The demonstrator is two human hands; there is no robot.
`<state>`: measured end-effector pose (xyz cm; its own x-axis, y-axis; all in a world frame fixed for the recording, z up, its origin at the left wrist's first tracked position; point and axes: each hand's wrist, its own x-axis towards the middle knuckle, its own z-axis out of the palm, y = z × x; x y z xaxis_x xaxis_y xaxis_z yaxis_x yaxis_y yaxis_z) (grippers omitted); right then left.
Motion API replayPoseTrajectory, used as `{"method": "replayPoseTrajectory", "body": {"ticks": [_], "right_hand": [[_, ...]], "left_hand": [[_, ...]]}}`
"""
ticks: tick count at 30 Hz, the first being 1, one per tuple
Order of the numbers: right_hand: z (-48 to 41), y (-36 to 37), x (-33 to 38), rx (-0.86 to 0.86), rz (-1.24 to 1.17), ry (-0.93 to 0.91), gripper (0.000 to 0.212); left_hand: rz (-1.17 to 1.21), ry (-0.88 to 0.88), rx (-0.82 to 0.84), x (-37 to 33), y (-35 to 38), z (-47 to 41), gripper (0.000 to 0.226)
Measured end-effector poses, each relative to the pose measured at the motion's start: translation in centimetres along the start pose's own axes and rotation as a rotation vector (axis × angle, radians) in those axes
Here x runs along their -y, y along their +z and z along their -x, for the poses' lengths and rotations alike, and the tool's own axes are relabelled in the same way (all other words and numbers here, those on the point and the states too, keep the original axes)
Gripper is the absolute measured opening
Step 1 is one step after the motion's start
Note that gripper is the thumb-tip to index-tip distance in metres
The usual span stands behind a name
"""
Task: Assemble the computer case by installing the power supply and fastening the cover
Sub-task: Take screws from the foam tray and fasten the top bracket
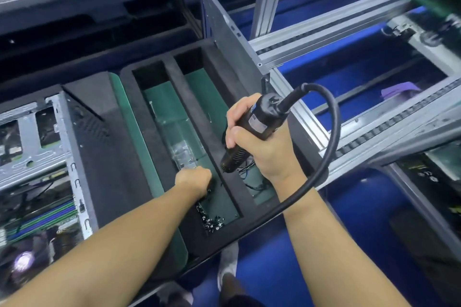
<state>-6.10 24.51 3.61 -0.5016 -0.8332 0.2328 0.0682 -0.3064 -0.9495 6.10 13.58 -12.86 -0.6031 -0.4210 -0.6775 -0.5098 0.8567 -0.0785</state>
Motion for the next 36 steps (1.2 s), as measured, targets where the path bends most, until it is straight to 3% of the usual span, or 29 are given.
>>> {"method": "replayPoseTrajectory", "body": {"ticks": [12, 16, 20, 23, 27, 30, 36], "right_hand": [[-0.7, -0.4, -1.2, 0.004, 0.005, 0.027, 0.038], [-0.7, -0.4, -1.0, 0.003, 0.014, 0.025, 0.037], [-1.0, 0.1, -0.5, -0.003, 0.017, 0.001, 0.034], [-1.8, 1.2, 0.7, 0.016, 0.019, -0.038, 0.033], [-3.5, 3.7, 3.3, 0.024, -0.020, -0.131, 0.031], [-4.8, 5.9, 5.6, 0.033, -0.100, -0.190, 0.026], [-7.1, 12.4, 8.8, 0.083, -0.194, -0.244, 0.017]], "left_hand": [[0.023, -0.065, -0.077, -1.7, 1.5, -0.9, 0.022], [0.366, -0.095, -0.005, -0.9, 0.0, -1.2, 0.027], [0.731, -0.032, -0.016, 1.5, -3.1, -0.7, 0.006], [1.148, -0.049, -0.042, 3.6, -5.5, 1.1, 0.013], [1.621, 0.083, -0.095, 6.9, -8.8, 5.2, 0.015], [1.800, 0.219, -0.167, 10.0, -10.2, 8.9, 0.024], [1.921, 0.228, -0.490, 14.9, -9.4, 15.5, 0.010]]}}
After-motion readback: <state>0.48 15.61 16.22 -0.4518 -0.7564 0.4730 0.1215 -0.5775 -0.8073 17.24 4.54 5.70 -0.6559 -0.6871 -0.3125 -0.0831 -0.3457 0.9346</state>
